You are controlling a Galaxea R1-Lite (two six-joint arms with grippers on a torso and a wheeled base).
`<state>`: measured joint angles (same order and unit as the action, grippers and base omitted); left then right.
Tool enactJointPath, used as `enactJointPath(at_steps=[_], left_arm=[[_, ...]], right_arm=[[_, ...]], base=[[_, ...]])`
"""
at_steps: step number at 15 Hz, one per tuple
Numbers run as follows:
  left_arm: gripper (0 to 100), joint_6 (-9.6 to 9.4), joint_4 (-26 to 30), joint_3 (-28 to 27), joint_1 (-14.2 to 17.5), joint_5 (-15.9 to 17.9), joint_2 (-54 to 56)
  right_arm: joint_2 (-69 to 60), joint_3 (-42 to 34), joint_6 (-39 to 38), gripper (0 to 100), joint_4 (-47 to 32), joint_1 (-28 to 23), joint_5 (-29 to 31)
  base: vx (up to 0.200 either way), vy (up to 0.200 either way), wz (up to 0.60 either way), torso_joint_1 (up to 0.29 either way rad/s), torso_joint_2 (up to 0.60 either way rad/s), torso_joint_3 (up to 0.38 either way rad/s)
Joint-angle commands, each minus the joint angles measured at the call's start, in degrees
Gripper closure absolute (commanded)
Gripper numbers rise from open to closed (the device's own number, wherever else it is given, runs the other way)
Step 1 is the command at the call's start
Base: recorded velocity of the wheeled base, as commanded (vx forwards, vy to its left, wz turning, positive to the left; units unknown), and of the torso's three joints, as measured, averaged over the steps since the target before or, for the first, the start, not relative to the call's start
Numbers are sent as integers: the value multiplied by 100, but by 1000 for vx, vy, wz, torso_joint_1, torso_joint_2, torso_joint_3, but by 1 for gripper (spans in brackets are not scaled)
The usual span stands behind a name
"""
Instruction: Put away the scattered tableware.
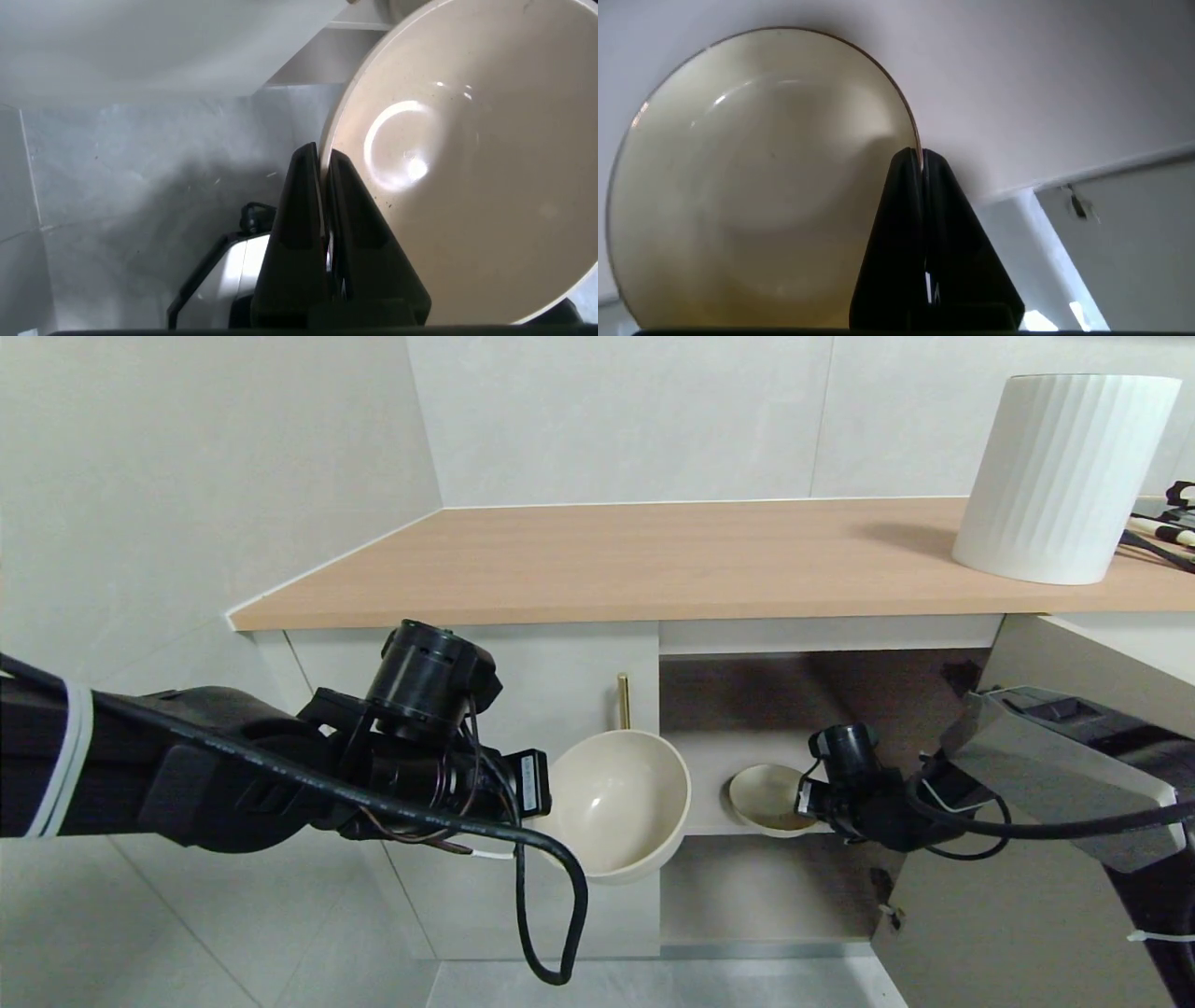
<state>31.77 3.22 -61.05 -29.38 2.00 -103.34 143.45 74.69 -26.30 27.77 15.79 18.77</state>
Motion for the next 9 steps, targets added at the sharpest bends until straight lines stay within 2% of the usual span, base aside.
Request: enactJointPath(at_steps=[1, 9], left_arm=[[100, 5, -5, -3, 2, 2, -63], [100, -4, -14, -30, 2, -15, -230]], right_arm=[[254, 274, 2, 100, -8, -5, 83], [649, 1127, 2, 100, -158, -41, 267]], base=[[0, 0, 0, 0, 0, 0], [0, 0, 0, 0, 0, 0]])
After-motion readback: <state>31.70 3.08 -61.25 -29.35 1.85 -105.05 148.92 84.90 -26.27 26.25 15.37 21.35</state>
